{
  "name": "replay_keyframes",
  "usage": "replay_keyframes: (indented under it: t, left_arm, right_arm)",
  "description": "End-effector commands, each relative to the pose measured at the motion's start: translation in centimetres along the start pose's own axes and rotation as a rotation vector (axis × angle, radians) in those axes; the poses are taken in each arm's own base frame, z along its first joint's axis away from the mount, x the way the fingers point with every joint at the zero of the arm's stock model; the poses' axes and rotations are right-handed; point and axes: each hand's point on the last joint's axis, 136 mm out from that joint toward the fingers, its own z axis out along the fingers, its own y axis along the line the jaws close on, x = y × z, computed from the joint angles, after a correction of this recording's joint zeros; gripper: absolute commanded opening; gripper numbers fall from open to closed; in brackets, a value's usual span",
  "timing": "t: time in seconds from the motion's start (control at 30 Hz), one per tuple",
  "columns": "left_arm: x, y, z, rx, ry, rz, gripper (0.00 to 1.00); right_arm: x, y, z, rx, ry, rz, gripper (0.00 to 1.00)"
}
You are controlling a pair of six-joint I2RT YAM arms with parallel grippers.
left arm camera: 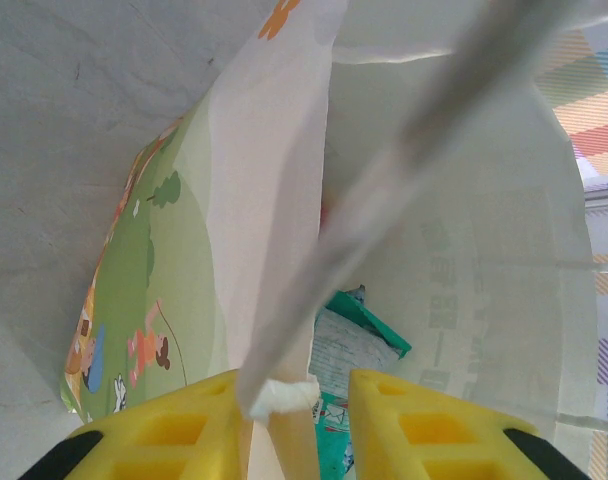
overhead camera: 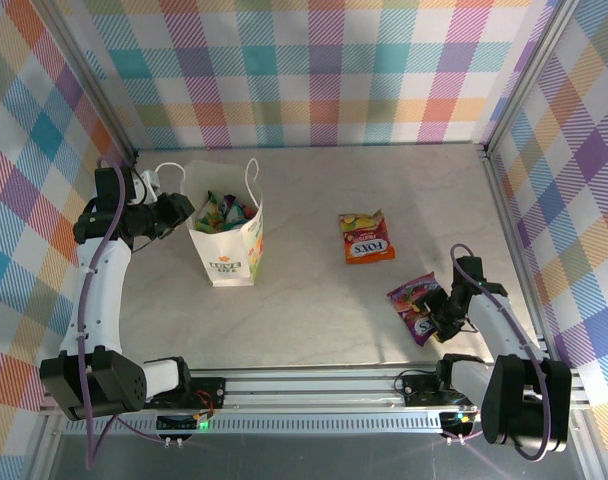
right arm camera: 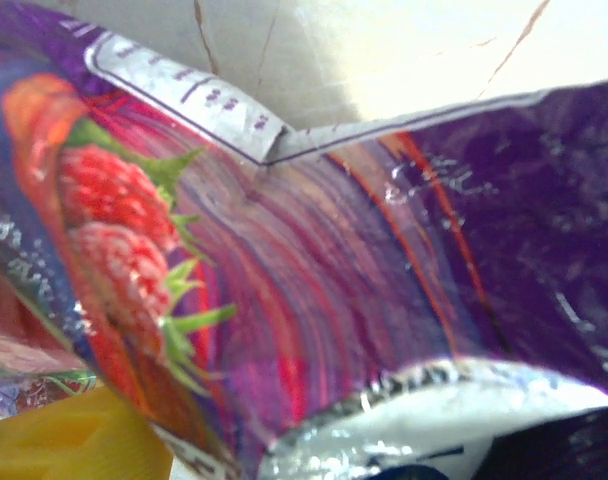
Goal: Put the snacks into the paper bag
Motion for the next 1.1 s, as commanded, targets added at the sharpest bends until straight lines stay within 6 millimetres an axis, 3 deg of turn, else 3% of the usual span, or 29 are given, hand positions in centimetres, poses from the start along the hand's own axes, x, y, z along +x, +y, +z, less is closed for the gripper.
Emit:
replay_keyframes:
  t: [0.0, 0.2, 0.43, 0.73, 1.07]
  left_arm:
    - [-0.8, -0.9, -0.5, 0.012, -0.029, 0.026, 0.31]
    - [-0.8, -0.9, -0.5, 0.012, -0.030, 0.028, 0.31]
    - [-0.9, -1.1, -0.8, 0.012, -0.038, 0.032, 0.31]
    - [-1.0, -1.3, -1.3, 0.012, -0.049, 0.039, 0.31]
    - [-1.6, -2.0, -2.0, 0.023, -0.071, 0.049, 0.32]
  right_arm:
    - [-0.1, 2.5, 0.3, -0.113, 0.012, -0.074, 0.56]
    - [-0.6, 2.8, -0.5, -0.112, -0.018, -0.113, 0.38]
    - [-1.2, 3.6, -1.7, -0.124, -0.059, -0.148, 0.27]
    - [-2.0, 5.0, -3.6, -0.148, -0.098, -0.186, 0.21]
    - [-2.4, 8.1, -6.1, -0.221, -0.137, -0.239, 0.18]
